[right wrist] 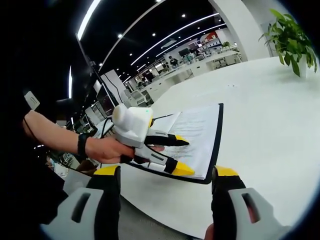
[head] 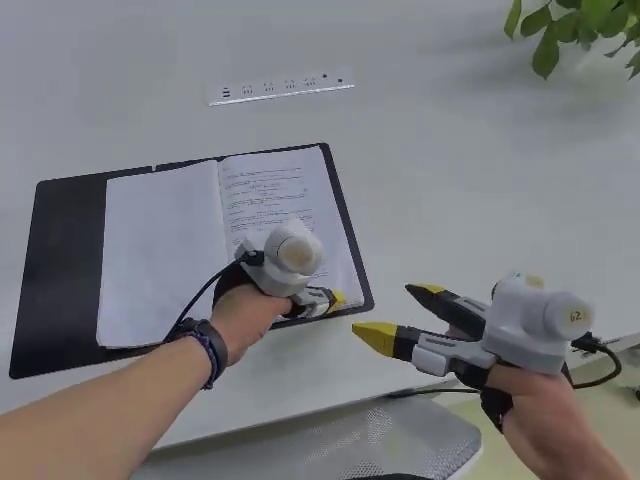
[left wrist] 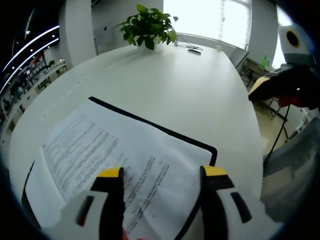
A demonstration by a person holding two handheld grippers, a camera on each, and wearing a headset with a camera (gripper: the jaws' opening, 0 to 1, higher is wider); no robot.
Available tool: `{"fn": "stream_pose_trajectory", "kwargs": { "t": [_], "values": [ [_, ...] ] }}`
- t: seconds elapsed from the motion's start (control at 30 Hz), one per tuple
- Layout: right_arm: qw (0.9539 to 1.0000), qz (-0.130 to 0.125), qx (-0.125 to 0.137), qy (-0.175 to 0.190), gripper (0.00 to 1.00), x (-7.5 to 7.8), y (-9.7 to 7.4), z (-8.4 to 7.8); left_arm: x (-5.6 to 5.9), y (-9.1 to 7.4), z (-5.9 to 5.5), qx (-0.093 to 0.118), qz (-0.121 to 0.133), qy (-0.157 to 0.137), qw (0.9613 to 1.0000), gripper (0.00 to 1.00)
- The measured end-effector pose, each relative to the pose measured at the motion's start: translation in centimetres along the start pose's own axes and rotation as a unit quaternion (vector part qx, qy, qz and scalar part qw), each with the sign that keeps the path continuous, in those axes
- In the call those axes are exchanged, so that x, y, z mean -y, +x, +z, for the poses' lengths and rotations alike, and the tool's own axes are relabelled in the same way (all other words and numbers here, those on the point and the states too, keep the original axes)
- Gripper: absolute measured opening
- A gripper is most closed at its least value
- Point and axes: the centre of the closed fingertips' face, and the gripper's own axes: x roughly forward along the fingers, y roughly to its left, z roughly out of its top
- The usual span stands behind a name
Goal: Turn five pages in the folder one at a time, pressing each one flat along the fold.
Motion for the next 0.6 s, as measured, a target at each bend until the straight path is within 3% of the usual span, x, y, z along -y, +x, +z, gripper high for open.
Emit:
{"fn": "stream_pose_trajectory", "kwargs": {
  "t": [0.3, 0.43, 0.6],
  "values": [
    [1.0, 0.0, 0.005, 0.009, 0.7, 0.7, 0.6, 0.4, -1.4, -0.2, 0.1, 0.013, 0.008, -0.02, 0.9997, 0.47],
    [0.9998, -0.003, 0.01, 0.014, 0.65, 1.7, 1.8, 1.3, -1.7, -0.2, 0.2, 0.022, 0.004, -0.045, 0.9987, 0.43],
    [0.9998, 0.002, 0.013, 0.014, 0.58, 3.0, 4.1, 2.3, -1.6, -0.3, 0.2, 0.02, 0.001, -0.04, 0.999, 0.43]
  ]
}}
